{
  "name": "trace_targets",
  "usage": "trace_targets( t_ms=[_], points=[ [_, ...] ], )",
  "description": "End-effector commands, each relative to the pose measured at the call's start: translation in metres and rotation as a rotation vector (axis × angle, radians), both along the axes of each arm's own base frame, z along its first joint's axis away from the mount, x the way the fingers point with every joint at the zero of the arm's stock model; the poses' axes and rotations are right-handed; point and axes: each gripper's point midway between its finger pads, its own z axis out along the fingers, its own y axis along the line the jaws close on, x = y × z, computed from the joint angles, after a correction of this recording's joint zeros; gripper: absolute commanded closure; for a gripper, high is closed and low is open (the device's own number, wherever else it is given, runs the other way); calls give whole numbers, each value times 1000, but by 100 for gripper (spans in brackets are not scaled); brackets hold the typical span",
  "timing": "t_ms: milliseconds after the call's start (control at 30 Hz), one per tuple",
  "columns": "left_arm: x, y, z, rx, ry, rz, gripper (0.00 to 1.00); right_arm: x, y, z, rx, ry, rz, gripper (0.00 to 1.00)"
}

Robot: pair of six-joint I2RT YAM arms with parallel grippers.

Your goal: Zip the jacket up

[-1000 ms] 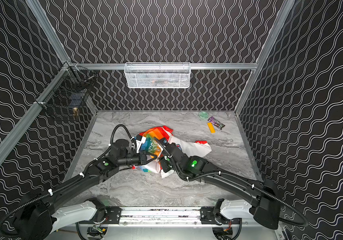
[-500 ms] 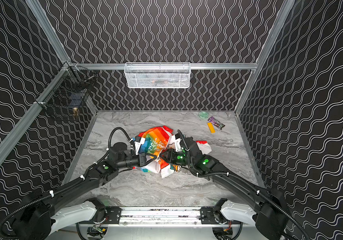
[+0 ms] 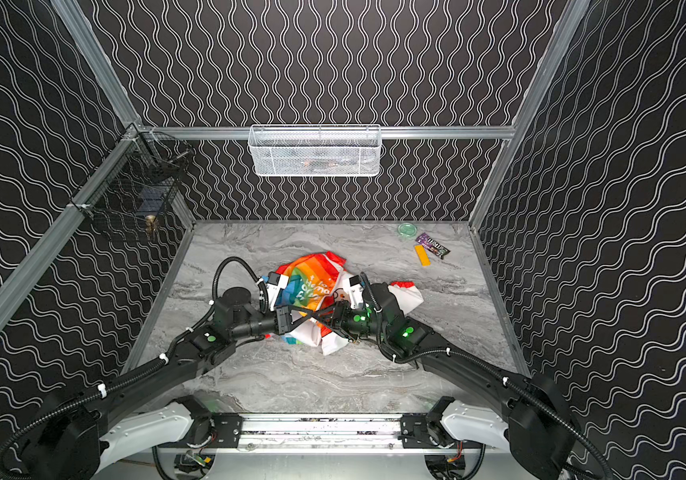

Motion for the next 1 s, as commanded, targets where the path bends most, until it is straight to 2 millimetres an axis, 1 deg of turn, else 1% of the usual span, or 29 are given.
trace_targets(
  t_ms=[0, 200, 333, 567, 667, 967],
  points=[
    [1, -1, 14, -31, -54, -6, 100, 1, 4, 7, 38, -6, 4, 64],
    [0, 0, 15, -25, -54, -7, 100, 0, 4, 2, 35, -1, 5, 62],
    [0, 0, 15, -26, -55, -7, 100, -1, 7, 6, 57, -7, 20, 62],
    [0, -2, 14, -27, -48, -14, 100, -5, 13, 13, 96, -15, 44, 65],
    [1, -2, 15, -26, -47, -11, 100, -5, 13, 13, 107, -11, 42, 67],
    [0, -1, 16, -19, -48, -12, 100, -7, 10, 11, 102, -10, 34, 75]
  ],
)
